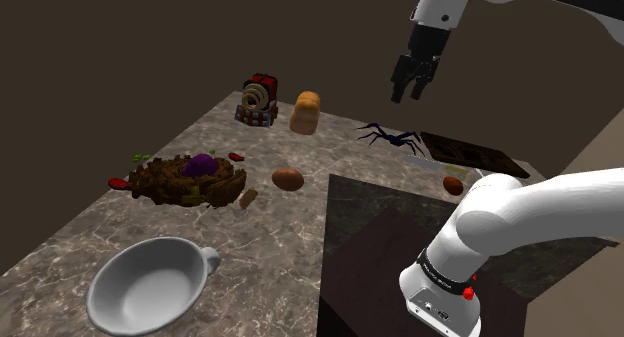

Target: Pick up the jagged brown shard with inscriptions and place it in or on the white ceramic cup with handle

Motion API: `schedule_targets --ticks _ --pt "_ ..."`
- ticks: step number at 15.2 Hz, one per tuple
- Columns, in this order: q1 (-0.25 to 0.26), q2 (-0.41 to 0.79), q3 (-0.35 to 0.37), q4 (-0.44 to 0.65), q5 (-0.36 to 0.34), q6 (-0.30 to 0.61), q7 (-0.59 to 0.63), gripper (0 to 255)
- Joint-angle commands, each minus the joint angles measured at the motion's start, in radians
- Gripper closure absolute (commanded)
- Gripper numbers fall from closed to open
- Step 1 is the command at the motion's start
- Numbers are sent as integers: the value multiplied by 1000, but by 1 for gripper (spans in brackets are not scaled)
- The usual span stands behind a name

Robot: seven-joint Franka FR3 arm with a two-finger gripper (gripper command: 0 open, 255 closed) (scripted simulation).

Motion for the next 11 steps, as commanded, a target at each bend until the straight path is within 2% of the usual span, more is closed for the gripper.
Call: schedule_targets --ticks 1,11 --pt "0 0 0 0 0 0 0 0" --pt "-32 35 99 -253 244 306 335 0"
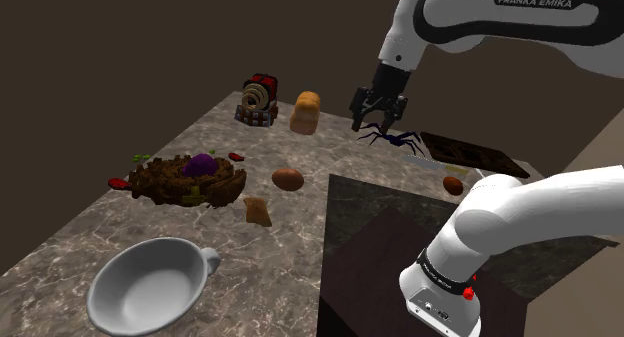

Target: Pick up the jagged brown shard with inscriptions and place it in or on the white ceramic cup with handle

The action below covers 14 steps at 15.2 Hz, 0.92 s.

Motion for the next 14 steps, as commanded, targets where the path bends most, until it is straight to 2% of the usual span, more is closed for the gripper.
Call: schedule_targets --ticks 1,8,14 --pt "0 16 26 -48 55 76 67 0" --pt "12 155 113 -138 245 359 250 0" --pt "40 351 181 -143 420 626 363 0"
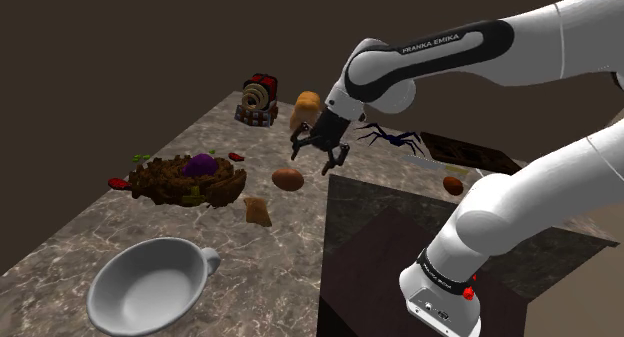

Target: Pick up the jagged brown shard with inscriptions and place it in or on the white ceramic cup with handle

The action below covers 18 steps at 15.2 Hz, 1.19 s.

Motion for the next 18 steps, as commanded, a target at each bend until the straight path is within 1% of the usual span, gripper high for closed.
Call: schedule_targets --ticks 1,5,10,18 --pt "15 76 26 9 66 96 40 0" --pt "42 240 57 56 194 267 78 0" --pt "74 457 82 163 374 450 82 0" --pt "96 589 109 219 451 542 18 0"
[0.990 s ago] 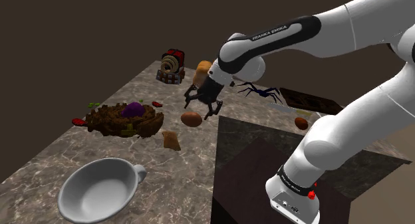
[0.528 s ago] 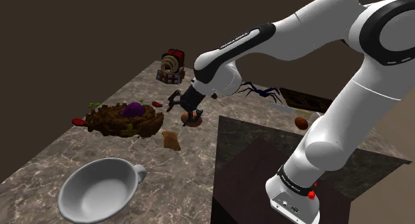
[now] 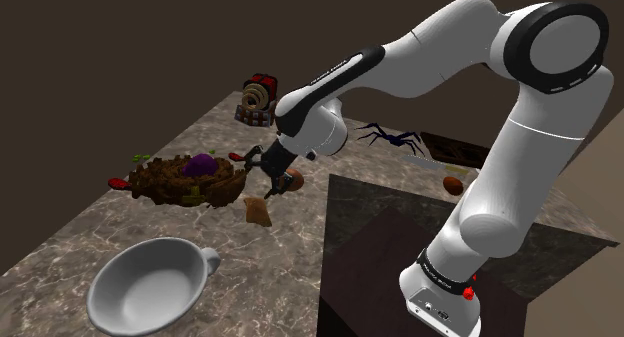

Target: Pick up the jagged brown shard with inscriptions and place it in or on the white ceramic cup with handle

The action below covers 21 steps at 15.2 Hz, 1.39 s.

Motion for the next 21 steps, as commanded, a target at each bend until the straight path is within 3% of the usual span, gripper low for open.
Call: schedule_targets --ticks 1,8,9,18,19,20,21 --pt "5 24 6 11 12 17 -10 0" --pt "5 23 6 11 12 17 -10 0" --pt "5 23 6 11 12 17 -10 255" --pt "5 23 6 11 12 17 -10 255" --pt "5 23 6 11 12 17 -10 0" --pt "73 11 -50 15 -434 -30 268 0" --pt "150 12 -106 52 -793 -132 461 0"
